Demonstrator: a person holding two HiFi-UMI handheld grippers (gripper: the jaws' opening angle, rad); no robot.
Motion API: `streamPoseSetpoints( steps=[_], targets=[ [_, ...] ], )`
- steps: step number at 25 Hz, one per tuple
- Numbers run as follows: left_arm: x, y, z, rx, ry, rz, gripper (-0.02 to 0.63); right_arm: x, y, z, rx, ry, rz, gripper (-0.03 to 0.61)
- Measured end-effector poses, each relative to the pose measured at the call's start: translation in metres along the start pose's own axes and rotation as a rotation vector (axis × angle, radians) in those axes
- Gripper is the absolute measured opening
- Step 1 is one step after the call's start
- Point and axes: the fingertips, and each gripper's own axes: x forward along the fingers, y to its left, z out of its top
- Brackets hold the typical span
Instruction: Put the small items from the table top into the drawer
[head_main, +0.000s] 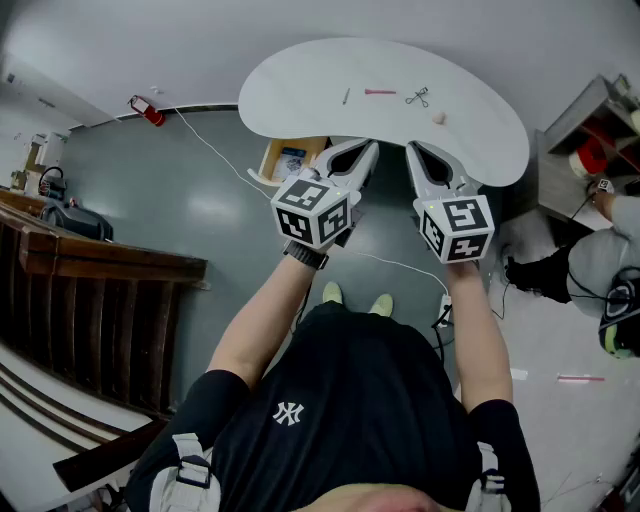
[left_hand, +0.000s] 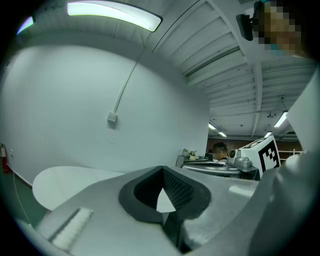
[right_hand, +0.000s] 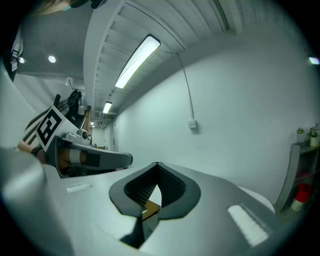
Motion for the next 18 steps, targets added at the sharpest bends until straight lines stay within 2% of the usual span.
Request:
streamPoseSetpoints(
  steps=[11, 18],
  targets=[
    [0.004, 0.01, -0.009, -0.007, 0.032, 0.032, 0.0, 0.004, -0.004, -0.001, 0.013, 0.006, 0.012, 0.023],
    [0.02, 0.037, -0.017, -0.013, 0.051, 0.025, 0.0, 0.031, -0.01, -0.003, 0.062, -0.006, 0.021, 0.025]
  ],
)
